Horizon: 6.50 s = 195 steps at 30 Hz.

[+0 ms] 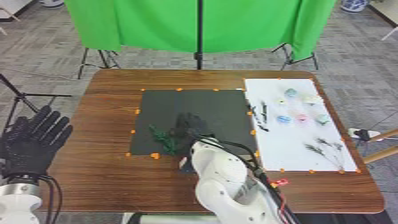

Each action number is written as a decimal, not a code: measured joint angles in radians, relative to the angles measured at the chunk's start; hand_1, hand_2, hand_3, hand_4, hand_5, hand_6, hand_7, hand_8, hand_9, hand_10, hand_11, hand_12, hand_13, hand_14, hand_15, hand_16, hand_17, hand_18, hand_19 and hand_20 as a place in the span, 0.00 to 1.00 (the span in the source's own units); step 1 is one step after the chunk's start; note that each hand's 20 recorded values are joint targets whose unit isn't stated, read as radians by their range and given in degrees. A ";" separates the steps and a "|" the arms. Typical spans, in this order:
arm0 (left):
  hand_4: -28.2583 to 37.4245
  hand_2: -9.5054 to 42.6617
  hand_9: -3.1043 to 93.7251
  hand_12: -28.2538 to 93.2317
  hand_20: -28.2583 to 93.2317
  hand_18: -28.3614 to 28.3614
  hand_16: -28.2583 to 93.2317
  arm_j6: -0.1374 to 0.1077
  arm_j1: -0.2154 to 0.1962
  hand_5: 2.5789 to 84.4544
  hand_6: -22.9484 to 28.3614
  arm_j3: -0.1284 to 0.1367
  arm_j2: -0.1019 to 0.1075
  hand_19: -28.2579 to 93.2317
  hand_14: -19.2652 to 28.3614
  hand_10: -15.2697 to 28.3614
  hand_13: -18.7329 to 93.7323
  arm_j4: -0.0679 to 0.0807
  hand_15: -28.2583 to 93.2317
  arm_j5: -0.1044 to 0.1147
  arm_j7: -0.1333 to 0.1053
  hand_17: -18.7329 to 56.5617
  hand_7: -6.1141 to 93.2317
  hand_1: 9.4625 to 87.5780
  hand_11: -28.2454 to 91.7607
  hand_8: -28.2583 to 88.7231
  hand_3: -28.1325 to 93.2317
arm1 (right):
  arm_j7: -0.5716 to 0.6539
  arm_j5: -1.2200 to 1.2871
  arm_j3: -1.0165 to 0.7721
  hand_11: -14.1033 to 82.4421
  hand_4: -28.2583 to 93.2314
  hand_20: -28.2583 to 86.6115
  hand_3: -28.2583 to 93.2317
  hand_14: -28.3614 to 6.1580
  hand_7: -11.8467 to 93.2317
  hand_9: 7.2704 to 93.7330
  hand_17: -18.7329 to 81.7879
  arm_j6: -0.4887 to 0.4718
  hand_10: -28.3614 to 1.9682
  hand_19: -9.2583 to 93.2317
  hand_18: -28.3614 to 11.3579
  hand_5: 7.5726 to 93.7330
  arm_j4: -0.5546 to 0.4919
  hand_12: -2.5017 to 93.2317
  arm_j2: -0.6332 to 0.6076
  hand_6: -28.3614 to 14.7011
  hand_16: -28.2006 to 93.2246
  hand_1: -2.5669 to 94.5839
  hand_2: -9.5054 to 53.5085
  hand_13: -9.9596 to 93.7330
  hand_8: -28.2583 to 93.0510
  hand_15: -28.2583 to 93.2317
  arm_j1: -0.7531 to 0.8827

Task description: Arrange flowers

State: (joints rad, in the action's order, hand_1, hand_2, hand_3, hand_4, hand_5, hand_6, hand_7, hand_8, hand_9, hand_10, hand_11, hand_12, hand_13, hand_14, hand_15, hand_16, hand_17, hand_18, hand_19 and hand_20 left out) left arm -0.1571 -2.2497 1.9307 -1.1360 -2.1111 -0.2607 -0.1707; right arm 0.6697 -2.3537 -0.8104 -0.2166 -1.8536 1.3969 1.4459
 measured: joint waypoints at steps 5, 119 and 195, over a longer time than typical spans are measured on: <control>0.00 0.51 0.44 0.33 0.36 0.78 0.17 -0.011 -0.001 0.55 0.61 -0.002 0.000 0.57 0.75 0.71 0.44 -0.001 0.62 0.041 -0.007 0.17 0.24 0.25 0.44 0.15 0.84 | -0.010 -0.059 0.014 0.31 0.09 0.59 0.90 0.19 0.25 0.68 0.54 0.030 0.10 1.00 0.00 0.81 0.008 0.19 -0.025 0.40 0.44 0.31 0.29 0.65 0.15 0.77 0.018; 0.00 0.51 0.44 0.33 0.36 0.79 0.17 -0.024 -0.050 0.55 0.61 -0.036 -0.087 0.58 0.75 0.70 0.44 -0.023 0.62 0.053 0.008 0.17 0.23 0.24 0.44 0.15 0.84 | 0.276 0.184 -0.749 0.62 0.03 0.82 0.85 0.56 0.49 0.92 0.84 0.306 0.55 1.00 0.29 0.76 -0.356 0.42 -0.299 0.59 0.60 0.60 0.00 0.89 0.34 0.82 0.458; 0.00 0.53 0.46 0.33 0.37 0.79 0.17 -0.095 0.114 0.56 0.62 -0.169 0.013 0.58 0.75 0.71 0.45 0.026 0.64 0.140 0.105 0.17 0.25 0.24 0.46 0.15 0.84 | 0.141 -0.044 -0.105 0.63 0.05 0.72 0.90 0.57 0.32 0.90 0.85 0.396 0.47 1.00 0.26 0.66 0.111 0.36 0.223 0.46 0.58 0.48 0.01 0.92 0.18 0.74 0.147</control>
State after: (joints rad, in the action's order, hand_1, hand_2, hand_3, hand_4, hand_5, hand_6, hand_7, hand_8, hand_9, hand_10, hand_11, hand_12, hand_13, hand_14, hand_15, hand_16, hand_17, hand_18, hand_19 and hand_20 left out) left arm -0.2518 -2.1354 1.7613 -1.1228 -2.0847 -0.1209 -0.0654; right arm 0.8103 -2.3982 -0.9157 0.1796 -1.7429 1.6196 1.5924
